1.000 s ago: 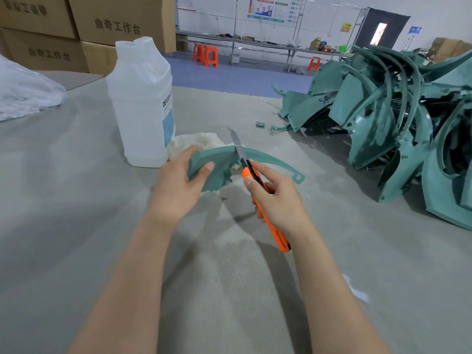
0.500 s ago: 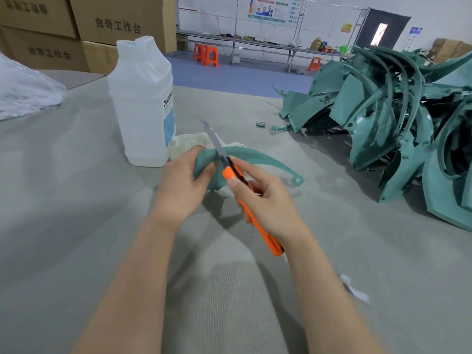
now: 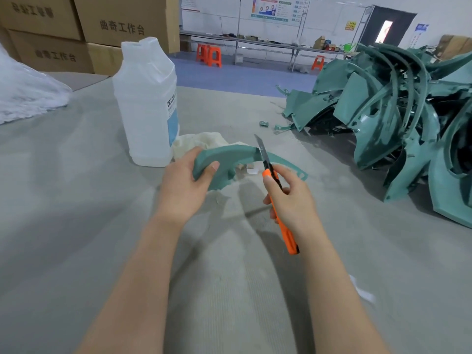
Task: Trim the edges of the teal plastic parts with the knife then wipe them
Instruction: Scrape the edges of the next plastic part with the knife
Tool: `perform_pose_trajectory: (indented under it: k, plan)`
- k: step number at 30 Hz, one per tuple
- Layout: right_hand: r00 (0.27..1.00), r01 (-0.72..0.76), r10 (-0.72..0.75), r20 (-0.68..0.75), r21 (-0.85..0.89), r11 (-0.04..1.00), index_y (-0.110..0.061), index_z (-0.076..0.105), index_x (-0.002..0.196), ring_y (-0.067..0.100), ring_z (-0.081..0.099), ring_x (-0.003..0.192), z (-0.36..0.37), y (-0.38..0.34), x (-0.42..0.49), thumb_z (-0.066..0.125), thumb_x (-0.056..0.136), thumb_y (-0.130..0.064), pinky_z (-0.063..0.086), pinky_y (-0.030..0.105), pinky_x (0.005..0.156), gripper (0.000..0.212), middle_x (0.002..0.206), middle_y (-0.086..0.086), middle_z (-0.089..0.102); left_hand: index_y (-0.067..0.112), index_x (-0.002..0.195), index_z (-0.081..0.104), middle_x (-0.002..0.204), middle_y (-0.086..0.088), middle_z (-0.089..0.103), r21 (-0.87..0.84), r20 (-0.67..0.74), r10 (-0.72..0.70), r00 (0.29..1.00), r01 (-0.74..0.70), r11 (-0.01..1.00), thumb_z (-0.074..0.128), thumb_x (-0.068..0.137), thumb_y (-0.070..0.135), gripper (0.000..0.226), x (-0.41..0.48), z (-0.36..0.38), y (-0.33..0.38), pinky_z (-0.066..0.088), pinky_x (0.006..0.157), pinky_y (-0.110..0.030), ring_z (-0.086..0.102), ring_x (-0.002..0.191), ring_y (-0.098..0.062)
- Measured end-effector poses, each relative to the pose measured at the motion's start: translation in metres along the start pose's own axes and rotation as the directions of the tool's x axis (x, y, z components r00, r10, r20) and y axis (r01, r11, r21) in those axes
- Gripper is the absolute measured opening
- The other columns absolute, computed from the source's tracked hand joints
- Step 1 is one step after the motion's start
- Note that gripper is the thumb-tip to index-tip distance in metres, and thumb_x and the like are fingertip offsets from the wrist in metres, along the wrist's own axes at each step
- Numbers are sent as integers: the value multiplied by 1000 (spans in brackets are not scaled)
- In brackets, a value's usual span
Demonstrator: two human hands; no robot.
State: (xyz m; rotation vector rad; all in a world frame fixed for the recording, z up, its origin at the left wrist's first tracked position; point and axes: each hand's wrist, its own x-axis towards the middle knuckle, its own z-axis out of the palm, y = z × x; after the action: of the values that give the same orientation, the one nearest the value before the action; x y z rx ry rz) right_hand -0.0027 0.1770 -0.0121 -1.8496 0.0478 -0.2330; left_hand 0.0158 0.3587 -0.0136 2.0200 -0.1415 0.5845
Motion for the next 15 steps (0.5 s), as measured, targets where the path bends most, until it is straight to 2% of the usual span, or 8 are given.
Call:
perform_pose_trajectory:
  k: [4, 6, 10, 12, 15]
  plan:
    - [1000, 0, 0, 5, 3, 1000, -38, 59, 121, 4, 48, 38, -1, 4, 1, 55, 95, -42, 40, 19, 39, 27, 65, 3, 62, 16, 96, 61, 85, -4, 66, 21, 28, 18, 999, -18, 1000, 59, 92, 26, 11, -1, -1, 1, 49, 78, -44, 59, 84, -28]
    - [1000, 3, -3, 8, 3, 1000, -37, 59, 122, 2, 50, 38, 1, 4, 1, 56, 94, -43, 40, 18, 39, 29, 64, 1, 62, 17, 96, 62, 85, -2, 66, 36, 34, 49, 998, -50, 998, 59, 92, 25, 9, -2, -1, 1, 49, 77, -40, 60, 83, -25]
    - [999, -11, 11, -41, 13, 1000, -25, 53, 128, -1, 51, 40, 6, 4, 2, 56, 94, -43, 41, 16, 41, 38, 74, 2, 63, 18, 99, 66, 82, 2, 64, 81, -19, 157, 987, -155, 985, 60, 92, 21, 9, -4, 4, 5, 42, 68, -30, 57, 77, -22]
    - [999, -11, 13, -47, 35, 999, -19, 57, 123, -1, 50, 41, 10, 4, 2, 56, 94, -42, 40, 16, 41, 36, 74, 3, 62, 19, 99, 66, 83, 2, 65, 68, -43, 165, 985, -161, 985, 59, 93, 21, 9, -4, 6, 5, 44, 69, -33, 57, 77, -22]
    - [999, 15, -15, -28, 18, 1000, -19, 62, 114, -1, 49, 41, 14, 4, 1, 56, 95, -40, 39, 16, 41, 30, 68, 1, 59, 19, 99, 65, 81, 3, 63, 100, 0, 155, 988, -155, 983, 59, 93, 21, 9, -4, 7, 2, 45, 69, -35, 57, 79, -24]
